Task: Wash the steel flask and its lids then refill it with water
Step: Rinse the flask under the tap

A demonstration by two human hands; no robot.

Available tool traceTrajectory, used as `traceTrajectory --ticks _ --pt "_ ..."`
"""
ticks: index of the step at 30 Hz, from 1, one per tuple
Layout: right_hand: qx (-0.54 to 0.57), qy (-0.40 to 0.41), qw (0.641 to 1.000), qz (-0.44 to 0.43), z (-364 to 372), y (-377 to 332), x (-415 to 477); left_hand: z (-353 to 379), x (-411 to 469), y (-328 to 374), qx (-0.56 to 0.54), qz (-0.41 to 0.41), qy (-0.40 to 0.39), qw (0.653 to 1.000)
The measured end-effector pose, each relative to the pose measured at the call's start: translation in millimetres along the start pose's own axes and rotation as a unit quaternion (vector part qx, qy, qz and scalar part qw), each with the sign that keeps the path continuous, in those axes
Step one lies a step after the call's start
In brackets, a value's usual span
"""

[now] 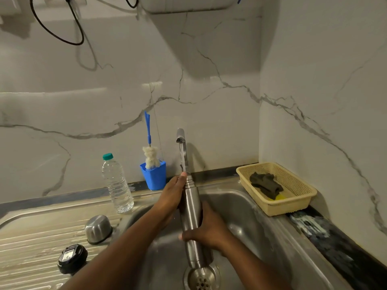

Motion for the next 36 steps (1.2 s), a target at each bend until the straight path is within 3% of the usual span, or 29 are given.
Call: traceTrajectory --ticks 4,10,15,20,24,30,34,36 --pt "0.060 0.002 0.998 0.002 0.1 -4.0 -2.1 -0.1 -1.8 -1.2 -0.001 0.008 0.011 1.000" --pt "0.057 0.012 0.998 -0.009 -1.4 -3.8 0.4 -8.4 4.3 -1.5 0.065 0.010 -0.086 0.994" --pt "0.032 0.026 0.999 -0.025 -3.1 -3.5 2.7 -8.4 2.0 7.4 0.034 -0.018 -0.032 0.999" --pt "0.092 0.015 0.995 0.017 -2.1 -3.1 3.0 -0.5 -4.7 -0.3 -0.122 -0.085 0.018 0.989" --pt "0.107 0.026 0.994 0.019 -4.5 -6.3 0.7 -7.3 -14.6 -7.9 -0.087 -0.062 -0.013 0.994" --pt "0.143 0.027 0.987 0.061 -10.4 -6.1 0.0 -34.3 -30.2 -27.6 -0.057 -0.028 0.005 0.998" --pt "0.104 -0.038 0.991 0.080 -8.2 -7.9 -3.6 -45.1 -40.4 -33.5 -0.057 -0.031 0.014 0.998" --pt "0.110 -0.013 0.991 0.075 -9.2 -6.9 -3.8 -48.5 -45.4 -35.4 -0.064 -0.032 0.021 0.997"
Point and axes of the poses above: each hand's wrist, its own x-axis towards the middle knuckle, its own z-axis out of the palm, y = z × x, the point moved 2 cm from there along x, towards the middle knuckle, and after that the axes turned 13 degrees about x, right-handed, at the moved point
